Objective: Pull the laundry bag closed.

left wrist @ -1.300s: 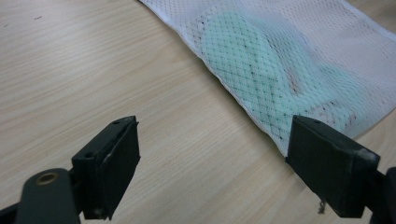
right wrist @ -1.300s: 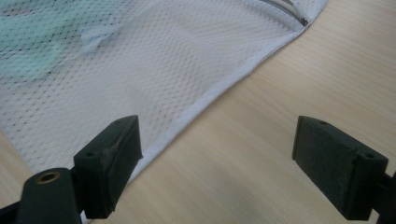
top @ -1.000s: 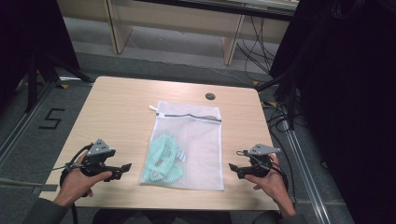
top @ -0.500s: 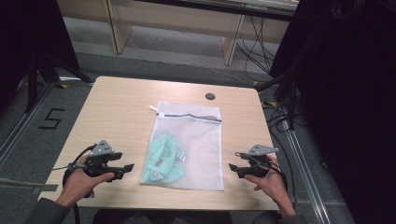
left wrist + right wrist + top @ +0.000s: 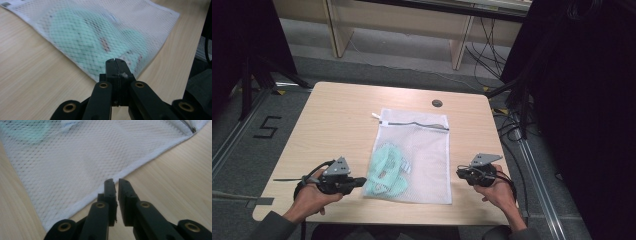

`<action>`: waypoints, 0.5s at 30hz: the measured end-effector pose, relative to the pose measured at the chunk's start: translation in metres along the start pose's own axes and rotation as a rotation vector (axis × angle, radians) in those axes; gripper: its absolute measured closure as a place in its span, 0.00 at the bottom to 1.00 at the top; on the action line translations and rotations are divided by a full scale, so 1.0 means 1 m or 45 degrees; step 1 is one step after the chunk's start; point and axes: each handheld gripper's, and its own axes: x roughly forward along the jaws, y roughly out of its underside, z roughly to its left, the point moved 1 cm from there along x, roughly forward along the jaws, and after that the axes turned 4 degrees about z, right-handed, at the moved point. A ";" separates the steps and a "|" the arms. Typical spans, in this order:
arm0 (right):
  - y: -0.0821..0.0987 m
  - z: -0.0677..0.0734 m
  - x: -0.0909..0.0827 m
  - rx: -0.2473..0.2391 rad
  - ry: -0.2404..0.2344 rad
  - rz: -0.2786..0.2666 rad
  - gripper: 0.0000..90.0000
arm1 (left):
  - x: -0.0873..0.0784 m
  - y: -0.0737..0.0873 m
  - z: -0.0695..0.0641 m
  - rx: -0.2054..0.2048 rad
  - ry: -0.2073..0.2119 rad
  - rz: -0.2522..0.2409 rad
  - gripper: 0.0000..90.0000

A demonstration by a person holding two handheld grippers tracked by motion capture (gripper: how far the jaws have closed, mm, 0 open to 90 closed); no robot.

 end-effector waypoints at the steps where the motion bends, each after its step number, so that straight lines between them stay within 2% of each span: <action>1: -0.001 0.000 0.003 -0.010 0.012 -0.018 0.98 | 0.003 -0.001 -0.002 -0.001 0.003 0.017 1.00; 2: -0.003 -0.001 0.005 -0.021 0.008 -0.007 0.98 | 0.005 -0.002 -0.002 0.022 0.011 0.028 1.00; 3: -0.004 0.002 0.008 -0.004 0.004 0.007 0.98 | 0.008 -0.003 -0.004 0.018 0.016 0.030 1.00; 4: -0.005 -0.001 0.009 -0.050 0.013 0.015 0.99 | 0.012 -0.003 -0.005 0.009 0.026 0.036 1.00; 8: -0.011 -0.002 0.016 -0.083 0.010 0.024 1.00 | 0.026 -0.006 -0.012 0.038 0.055 0.083 1.00; 11: -0.015 -0.004 0.024 -0.112 0.001 0.036 1.00 | 0.037 -0.008 -0.013 0.081 0.059 0.133 0.99; 13: -0.018 -0.004 0.030 -0.140 -0.012 0.058 1.00 | 0.043 -0.010 -0.014 0.066 0.070 0.131 0.99; 15: -0.020 -0.003 0.035 -0.159 -0.023 0.068 1.00 | 0.047 -0.010 -0.012 0.078 0.064 0.151 0.99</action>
